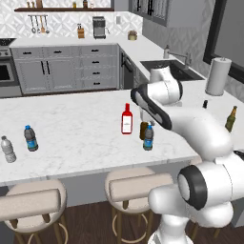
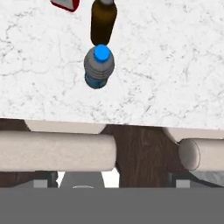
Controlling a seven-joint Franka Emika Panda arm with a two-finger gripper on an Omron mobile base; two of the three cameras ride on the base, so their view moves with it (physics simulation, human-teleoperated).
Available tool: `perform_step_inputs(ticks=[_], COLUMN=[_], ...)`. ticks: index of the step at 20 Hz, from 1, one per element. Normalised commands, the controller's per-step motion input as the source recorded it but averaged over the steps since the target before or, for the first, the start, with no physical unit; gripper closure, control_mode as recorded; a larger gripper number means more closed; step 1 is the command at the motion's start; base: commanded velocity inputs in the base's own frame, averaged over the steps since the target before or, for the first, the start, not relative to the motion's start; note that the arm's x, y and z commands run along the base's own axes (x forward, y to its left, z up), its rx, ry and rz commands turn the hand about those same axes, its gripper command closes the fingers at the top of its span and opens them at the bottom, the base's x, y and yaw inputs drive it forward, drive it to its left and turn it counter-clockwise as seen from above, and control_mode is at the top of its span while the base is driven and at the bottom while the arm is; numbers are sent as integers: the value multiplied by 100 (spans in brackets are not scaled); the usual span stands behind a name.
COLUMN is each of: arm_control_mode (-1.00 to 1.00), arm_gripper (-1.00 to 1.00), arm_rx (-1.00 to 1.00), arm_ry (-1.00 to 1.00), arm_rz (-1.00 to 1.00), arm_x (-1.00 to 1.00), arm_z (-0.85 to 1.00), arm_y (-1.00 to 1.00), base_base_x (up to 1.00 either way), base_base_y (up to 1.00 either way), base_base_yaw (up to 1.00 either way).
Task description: Move the plastic bottles in the middle to the plastics group, and the glass bottles in the middle to the glass group.
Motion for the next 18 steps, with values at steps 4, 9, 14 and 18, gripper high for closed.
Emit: perform_step_inputs(ticks=[4, 9, 14, 18], arm_control_mode=[-100, -100, -100, -100], arm_gripper=[-100, -100, -100, -100], arm_rx=[12, 5, 5, 6], arm_ry=[14, 0, 0, 0], arm_rz=[0, 5, 0, 0], arm_x=[65, 43, 55, 52], arm_z=[-36, -43, -37, -35], arm_y=[-3, -8, 0, 3], base_base_x=[0, 0, 0, 0], base_base_y=[0, 0, 0, 0], base_base_yaw=[0, 0, 0, 0])
